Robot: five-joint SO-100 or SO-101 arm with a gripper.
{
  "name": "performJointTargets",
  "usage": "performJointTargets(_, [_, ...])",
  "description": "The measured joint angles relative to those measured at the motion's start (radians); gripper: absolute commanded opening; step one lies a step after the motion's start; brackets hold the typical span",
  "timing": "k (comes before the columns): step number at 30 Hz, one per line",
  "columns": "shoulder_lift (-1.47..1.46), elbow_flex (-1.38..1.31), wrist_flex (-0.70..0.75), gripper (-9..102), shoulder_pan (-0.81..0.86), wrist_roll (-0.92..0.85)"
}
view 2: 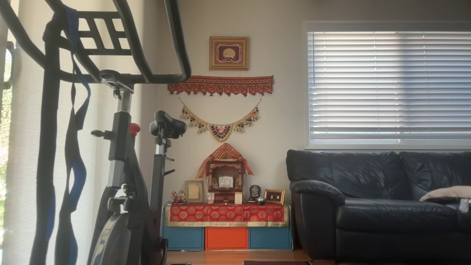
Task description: Sort medicines into box.
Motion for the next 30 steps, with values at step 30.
performJointTargets(30, [0.040,-0.002,0.146,1,-0.063,-0.018])
